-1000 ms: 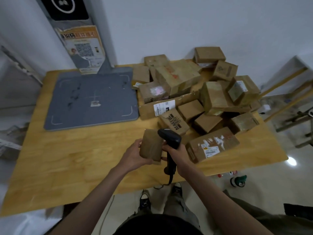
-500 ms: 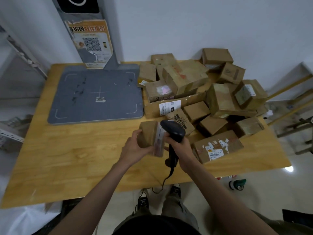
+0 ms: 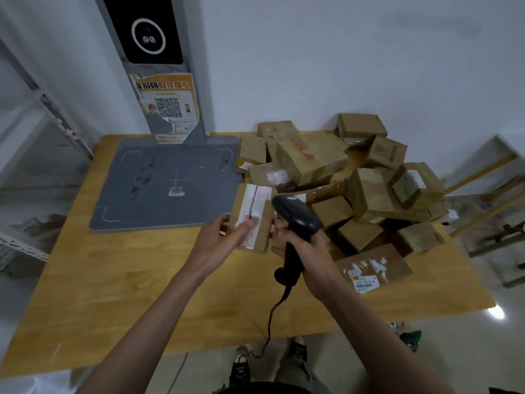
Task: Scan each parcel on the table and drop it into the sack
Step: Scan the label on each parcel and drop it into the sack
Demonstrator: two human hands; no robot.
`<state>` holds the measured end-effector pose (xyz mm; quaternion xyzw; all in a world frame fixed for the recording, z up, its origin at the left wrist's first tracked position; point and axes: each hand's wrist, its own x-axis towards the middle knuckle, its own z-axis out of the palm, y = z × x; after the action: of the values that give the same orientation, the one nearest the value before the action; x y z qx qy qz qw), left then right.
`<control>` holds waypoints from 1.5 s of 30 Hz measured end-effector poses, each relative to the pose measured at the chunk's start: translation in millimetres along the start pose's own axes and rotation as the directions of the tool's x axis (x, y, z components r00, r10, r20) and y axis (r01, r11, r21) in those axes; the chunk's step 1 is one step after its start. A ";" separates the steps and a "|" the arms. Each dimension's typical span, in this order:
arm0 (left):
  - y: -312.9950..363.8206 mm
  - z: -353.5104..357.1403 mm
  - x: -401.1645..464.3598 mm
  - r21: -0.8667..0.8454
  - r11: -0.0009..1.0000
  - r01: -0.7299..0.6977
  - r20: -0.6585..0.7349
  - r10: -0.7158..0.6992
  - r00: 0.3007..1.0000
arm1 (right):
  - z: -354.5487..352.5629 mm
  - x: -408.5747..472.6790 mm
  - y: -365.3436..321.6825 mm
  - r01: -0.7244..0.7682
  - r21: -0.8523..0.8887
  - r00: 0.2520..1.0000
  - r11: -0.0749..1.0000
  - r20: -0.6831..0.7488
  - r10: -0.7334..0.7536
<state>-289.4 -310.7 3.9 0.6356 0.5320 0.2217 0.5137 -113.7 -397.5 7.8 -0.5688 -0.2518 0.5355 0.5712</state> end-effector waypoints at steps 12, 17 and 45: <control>17.9 -15.7 -1.0 0.121 0.992 -0.020 -0.012 0.021 1.000 | 14.5 -16.4 -20.9 0.083 -0.096 0.996 0.992 0.054 -0.078; 22.2 -17.3 -0.8 0.109 0.994 -0.004 -0.039 0.008 0.999 | 7.0 -24.2 -31.5 0.071 -0.088 0.997 0.994 0.017 -0.070; 29.0 -41.9 1.2 0.041 0.995 -0.087 -0.128 0.092 0.988 | 8.0 -63.7 -16.2 0.047 -0.179 0.996 0.983 0.080 -0.033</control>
<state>-310.7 -289.4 45.1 0.6522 0.5389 0.2759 0.4562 -134.7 -448.1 45.0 -0.5922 -0.3322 0.5202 0.5179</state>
